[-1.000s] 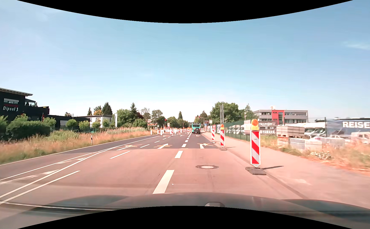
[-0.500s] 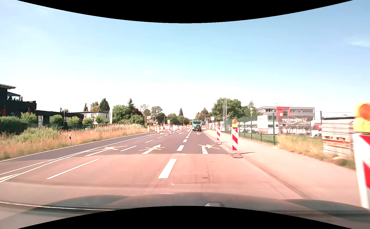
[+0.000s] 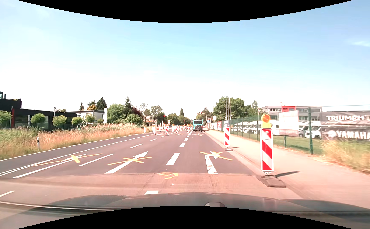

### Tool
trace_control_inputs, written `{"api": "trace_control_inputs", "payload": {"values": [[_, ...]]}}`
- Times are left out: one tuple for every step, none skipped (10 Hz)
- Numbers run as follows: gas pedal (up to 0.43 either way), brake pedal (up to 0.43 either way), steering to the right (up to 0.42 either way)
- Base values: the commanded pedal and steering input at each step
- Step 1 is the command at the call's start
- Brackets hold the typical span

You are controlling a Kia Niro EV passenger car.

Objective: Follow the waypoints while adhering to traffic rules and regulations

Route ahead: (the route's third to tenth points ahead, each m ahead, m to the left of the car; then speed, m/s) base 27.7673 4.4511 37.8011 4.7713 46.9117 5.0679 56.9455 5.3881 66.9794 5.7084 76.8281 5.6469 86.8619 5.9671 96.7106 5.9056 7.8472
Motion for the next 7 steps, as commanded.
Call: {"api": "trace_control_inputs", "payload": {"values": [[0.0,0.116,-0.007],[0.0,0.116,-0.007],[0.0,0.116,-0.007],[0.0,0.116,-0.006],[0.0,0.116,-0.005],[0.0,0.116,-0.002],[0.0,0.11,0.002]]}}
